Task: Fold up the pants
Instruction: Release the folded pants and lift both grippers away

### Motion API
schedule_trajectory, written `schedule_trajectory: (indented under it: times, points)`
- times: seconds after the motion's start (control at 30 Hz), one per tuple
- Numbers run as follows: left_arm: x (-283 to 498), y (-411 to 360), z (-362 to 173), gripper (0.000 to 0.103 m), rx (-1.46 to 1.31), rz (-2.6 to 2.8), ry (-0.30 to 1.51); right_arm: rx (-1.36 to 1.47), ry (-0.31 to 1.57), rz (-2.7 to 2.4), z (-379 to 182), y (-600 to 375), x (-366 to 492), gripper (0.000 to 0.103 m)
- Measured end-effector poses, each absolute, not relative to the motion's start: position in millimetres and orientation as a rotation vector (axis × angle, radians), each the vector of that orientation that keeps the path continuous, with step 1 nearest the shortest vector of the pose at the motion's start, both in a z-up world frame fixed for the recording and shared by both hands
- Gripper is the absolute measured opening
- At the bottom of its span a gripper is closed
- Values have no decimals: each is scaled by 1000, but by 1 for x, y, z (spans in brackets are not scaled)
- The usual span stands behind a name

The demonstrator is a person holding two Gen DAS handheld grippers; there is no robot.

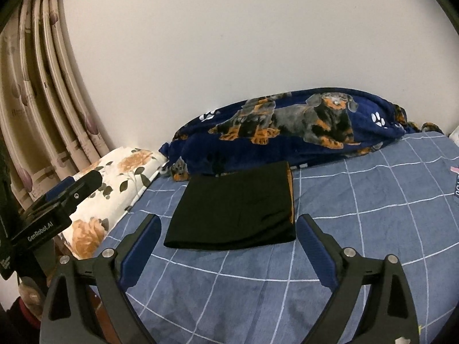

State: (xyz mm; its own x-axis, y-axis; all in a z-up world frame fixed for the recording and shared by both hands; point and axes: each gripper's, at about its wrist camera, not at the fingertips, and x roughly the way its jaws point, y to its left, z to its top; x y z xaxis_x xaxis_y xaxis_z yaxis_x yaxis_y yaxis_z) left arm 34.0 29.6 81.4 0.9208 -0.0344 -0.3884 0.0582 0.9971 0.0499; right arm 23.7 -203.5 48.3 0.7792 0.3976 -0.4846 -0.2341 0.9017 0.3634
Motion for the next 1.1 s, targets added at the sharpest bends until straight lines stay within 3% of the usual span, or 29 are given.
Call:
schedule_trajectory:
  times: [1.1]
  points:
    - [39, 26, 64, 103, 69, -57, 437, 273, 647, 360, 36, -194, 30, 96]
